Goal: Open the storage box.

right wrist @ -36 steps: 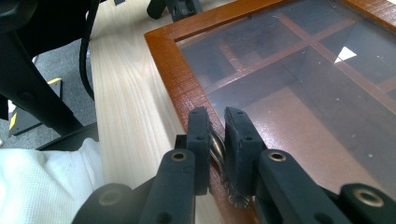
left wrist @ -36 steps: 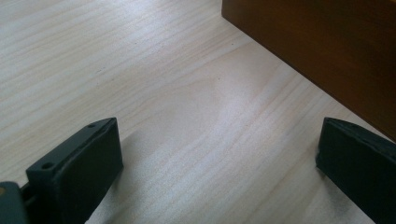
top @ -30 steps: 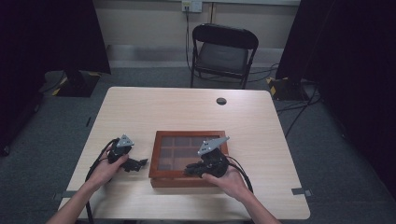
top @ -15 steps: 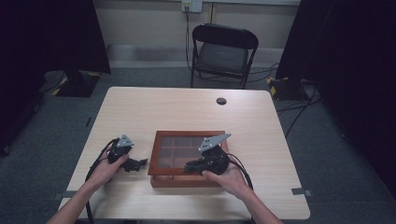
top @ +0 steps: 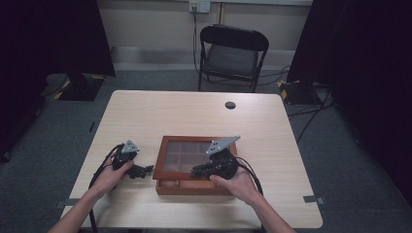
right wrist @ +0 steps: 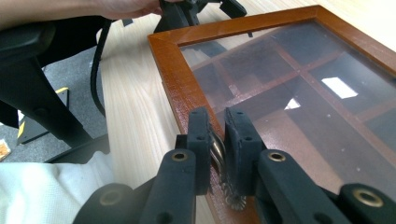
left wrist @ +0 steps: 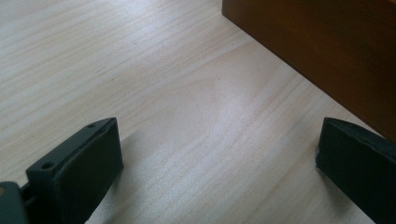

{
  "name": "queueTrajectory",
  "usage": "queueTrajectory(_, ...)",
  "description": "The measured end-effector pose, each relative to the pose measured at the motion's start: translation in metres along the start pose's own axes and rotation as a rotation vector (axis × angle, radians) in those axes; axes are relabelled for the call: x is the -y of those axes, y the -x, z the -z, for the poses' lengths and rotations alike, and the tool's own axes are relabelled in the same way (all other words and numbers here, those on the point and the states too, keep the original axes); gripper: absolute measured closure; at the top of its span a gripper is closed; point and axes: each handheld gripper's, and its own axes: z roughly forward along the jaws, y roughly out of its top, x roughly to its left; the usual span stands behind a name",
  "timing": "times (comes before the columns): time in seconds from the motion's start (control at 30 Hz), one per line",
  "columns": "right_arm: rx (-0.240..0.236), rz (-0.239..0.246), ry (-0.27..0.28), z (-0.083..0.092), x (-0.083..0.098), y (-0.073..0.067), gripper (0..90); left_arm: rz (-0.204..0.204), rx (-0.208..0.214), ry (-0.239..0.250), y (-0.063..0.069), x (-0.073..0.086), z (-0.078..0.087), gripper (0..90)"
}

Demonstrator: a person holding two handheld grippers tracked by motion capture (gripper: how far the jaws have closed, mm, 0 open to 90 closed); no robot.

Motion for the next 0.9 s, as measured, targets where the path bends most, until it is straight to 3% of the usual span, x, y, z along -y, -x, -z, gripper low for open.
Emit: queueTrajectory(0.9,0.011,0.007,0.050,0.013,-0.020,0.000,82.3,-0.001,-0.001,0.001,0.000,0.000,0.000,0.0)
